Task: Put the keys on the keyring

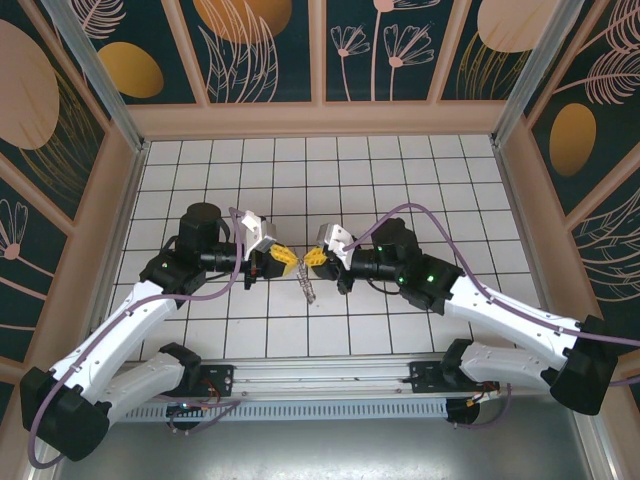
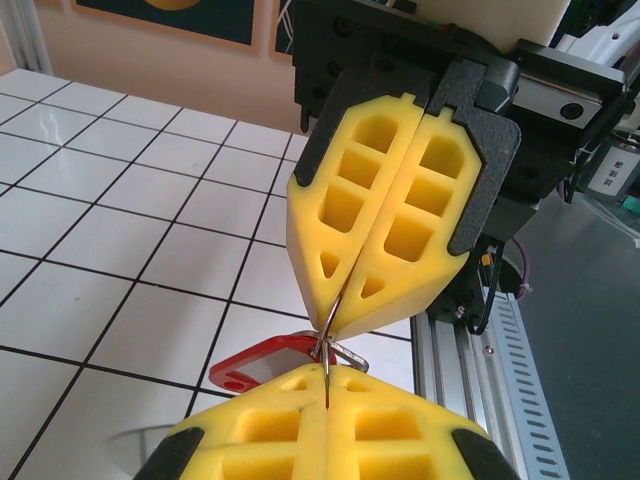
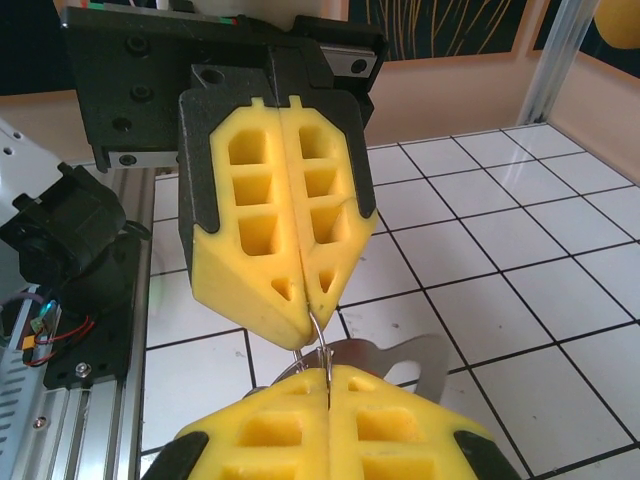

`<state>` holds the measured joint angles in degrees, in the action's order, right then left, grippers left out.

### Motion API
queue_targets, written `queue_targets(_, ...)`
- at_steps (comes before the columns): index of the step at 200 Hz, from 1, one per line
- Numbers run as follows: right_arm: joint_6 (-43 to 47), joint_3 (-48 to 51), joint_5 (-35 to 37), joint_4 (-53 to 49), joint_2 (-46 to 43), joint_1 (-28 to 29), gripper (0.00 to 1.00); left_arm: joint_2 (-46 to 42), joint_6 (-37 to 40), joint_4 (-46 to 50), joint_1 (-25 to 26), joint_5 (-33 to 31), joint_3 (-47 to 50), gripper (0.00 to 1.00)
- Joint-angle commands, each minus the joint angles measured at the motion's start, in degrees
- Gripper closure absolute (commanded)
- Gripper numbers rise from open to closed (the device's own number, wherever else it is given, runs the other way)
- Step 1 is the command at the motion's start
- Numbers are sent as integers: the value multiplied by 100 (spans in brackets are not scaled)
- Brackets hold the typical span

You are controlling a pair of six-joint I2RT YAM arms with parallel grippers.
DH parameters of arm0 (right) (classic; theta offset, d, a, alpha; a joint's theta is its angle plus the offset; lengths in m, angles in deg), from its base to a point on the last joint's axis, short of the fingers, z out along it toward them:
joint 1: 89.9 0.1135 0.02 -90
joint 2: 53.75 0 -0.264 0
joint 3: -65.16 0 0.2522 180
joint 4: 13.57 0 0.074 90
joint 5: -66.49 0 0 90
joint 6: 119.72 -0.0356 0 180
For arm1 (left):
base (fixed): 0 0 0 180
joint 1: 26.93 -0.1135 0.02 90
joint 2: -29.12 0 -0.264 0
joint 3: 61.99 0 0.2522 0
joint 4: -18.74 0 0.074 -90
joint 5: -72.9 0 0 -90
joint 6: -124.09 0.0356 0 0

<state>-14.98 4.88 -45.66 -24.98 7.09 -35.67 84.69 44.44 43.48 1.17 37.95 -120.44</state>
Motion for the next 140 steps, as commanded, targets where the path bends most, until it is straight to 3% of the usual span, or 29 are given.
queue_targets(1, 88, -173, 87, 45, -168, 62, 100, -11, 125, -17, 38, 24, -190, 100)
queue_targets(140, 98, -226, 17, -32, -78, 69, 100, 3, 131, -26, 38, 16, -216, 100)
